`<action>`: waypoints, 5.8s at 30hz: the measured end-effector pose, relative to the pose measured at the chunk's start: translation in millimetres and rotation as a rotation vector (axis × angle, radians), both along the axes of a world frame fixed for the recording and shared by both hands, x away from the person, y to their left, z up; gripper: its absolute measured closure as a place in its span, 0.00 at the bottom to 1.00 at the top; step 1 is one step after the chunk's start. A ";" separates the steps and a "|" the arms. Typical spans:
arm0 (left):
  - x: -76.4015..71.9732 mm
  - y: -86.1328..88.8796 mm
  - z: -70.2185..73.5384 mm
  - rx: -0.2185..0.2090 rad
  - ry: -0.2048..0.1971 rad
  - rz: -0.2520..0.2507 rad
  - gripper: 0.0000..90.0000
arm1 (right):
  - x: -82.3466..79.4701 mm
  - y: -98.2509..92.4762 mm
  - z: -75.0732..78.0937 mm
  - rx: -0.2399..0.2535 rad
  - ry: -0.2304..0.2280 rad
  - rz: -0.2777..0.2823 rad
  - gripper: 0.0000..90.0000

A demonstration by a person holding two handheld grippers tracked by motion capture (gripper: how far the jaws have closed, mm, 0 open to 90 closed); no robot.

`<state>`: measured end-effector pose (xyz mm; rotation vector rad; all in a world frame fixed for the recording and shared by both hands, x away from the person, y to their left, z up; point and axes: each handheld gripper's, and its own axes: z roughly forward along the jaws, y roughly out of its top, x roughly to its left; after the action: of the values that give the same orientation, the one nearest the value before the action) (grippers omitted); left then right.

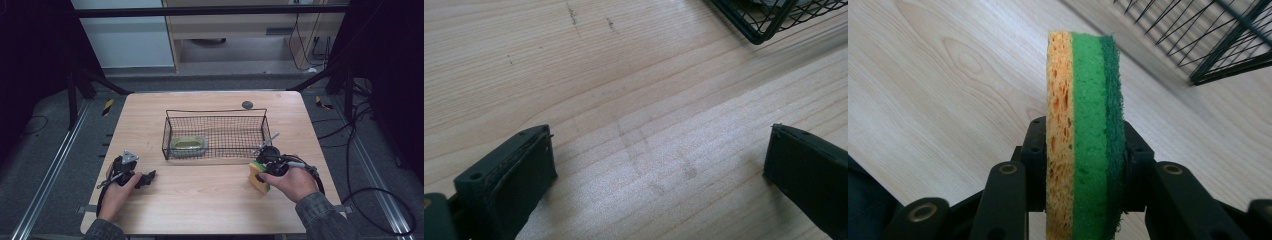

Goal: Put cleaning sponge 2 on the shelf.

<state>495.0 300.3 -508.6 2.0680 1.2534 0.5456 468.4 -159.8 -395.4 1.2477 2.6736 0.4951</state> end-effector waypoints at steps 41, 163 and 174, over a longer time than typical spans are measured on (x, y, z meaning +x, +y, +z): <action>0.1 0.0 0.1 0.001 -0.001 0.000 0.00 | 62.4 -21.8 111.6 0.098 -0.316 -0.204 0.72; 2.6 0.0 0.2 0.004 -0.001 -0.012 0.00 | 141.4 22.5 -15.5 -0.097 -0.164 -0.235 0.59; 3.2 -0.2 0.2 0.005 0.000 -0.013 0.00 | 133.0 28.7 -12.6 -0.032 -0.133 -0.252 0.50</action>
<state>498.1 300.1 -508.3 2.0787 1.2388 0.5438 601.3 -131.2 -408.0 1.4614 2.3633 0.4782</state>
